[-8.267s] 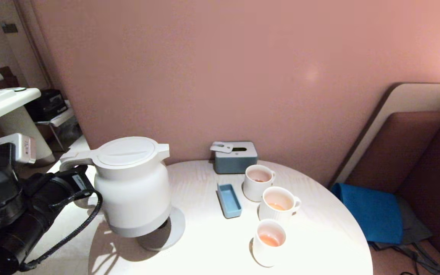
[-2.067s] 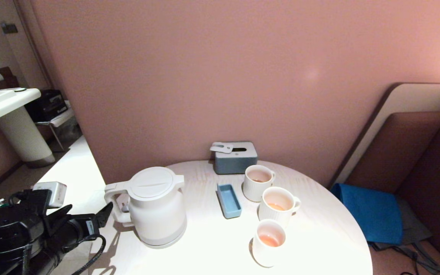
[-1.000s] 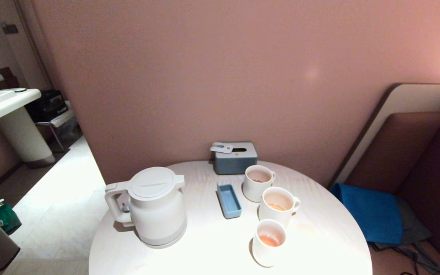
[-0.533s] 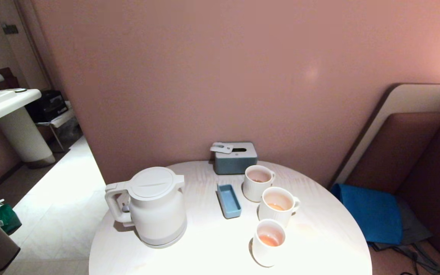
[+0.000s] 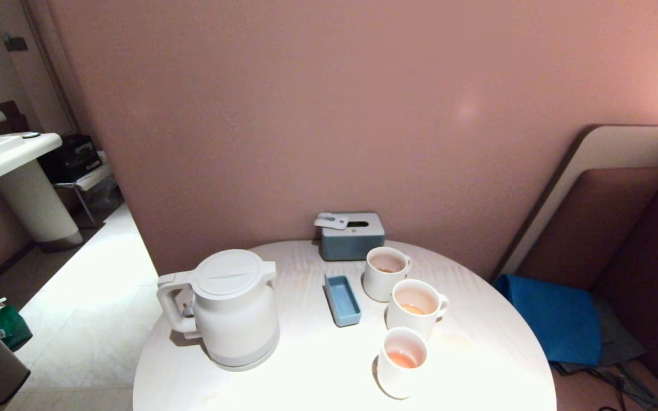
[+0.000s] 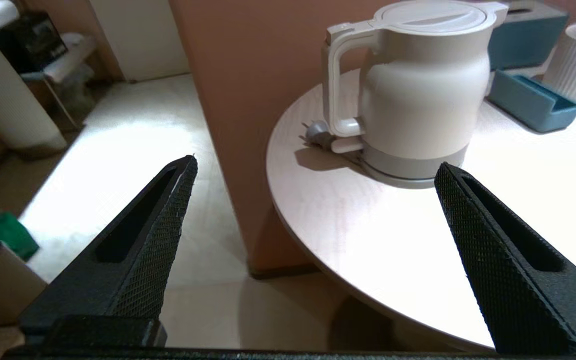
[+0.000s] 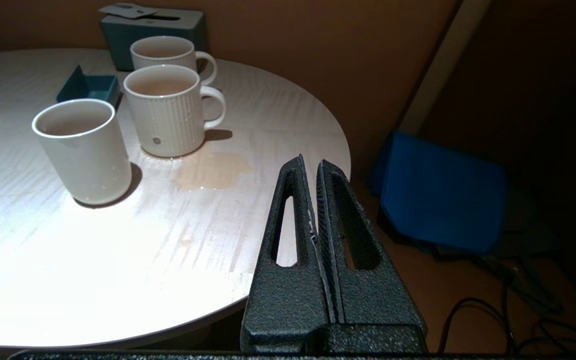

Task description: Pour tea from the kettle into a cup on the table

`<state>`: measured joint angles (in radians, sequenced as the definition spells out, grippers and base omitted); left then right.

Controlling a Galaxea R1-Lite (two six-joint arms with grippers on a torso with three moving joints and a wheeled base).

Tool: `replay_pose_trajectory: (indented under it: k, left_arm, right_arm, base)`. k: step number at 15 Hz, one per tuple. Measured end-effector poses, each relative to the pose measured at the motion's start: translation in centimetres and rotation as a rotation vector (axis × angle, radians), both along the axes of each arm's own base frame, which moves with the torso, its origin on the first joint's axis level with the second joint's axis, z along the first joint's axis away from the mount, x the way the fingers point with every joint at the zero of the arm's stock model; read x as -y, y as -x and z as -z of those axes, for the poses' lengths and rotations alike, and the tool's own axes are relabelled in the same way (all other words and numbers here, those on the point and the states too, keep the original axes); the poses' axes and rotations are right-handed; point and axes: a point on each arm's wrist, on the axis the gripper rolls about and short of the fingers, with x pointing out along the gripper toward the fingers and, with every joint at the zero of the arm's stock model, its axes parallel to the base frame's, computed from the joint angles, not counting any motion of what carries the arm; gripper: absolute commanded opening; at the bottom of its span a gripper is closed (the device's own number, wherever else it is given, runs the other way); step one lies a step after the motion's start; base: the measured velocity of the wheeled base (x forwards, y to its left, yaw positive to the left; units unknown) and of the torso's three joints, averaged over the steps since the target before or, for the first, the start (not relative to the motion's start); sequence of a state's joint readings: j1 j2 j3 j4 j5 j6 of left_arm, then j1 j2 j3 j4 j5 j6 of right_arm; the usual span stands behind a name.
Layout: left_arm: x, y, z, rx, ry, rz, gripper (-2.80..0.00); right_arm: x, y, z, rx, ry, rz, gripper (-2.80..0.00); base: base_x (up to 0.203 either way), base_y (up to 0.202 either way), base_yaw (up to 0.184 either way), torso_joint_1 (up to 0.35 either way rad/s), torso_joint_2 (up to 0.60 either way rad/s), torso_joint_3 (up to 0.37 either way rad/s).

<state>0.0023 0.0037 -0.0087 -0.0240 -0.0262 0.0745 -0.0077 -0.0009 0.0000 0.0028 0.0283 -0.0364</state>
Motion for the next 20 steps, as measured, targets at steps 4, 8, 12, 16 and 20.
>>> replay_pose_trajectory:
  k: [4, 8, 12, 16, 20]
  left_arm:
    - [0.02, -0.03, 0.18, 0.0, -0.014, 0.008, 0.0]
    - [0.0, -0.04, 0.22, -0.002, -0.003, 0.004, 0.0]
    - [-0.06, -0.04, 0.21, -0.001, 0.074, -0.021, 0.0]
    - [-0.06, -0.03, 0.21, -0.001, 0.072, -0.023, 0.0]
    - [-0.06, -0.04, 0.21, -0.001, 0.072, -0.023, 0.0]
  right_arm:
    - [-0.03, 0.0, 0.02, 0.0, 0.071, -0.013, -2.8]
    - [-0.04, 0.0, 0.03, -0.001, 0.076, -0.016, -2.8]
    - [-0.04, 0.0, 0.03, -0.002, 0.063, -0.016, -2.8]
    - [-0.04, 0.0, 0.03, -0.001, 0.064, -0.015, -2.8]
    - [-0.04, 0.0, 0.03, -0.002, 0.065, -0.016, -2.8]
  base:
    - [0.0, 0.0, 0.0, 0.0, 0.0, 0.0]
    - [0.0, 0.0, 0.0, 0.0, 0.0, 0.0]
    - [0.0, 0.0, 0.0, 0.0, 0.0, 0.0]
    - [0.0, 0.0, 0.0, 0.0, 0.0, 0.0]
    - [0.0, 0.0, 0.0, 0.0, 0.0, 0.0]
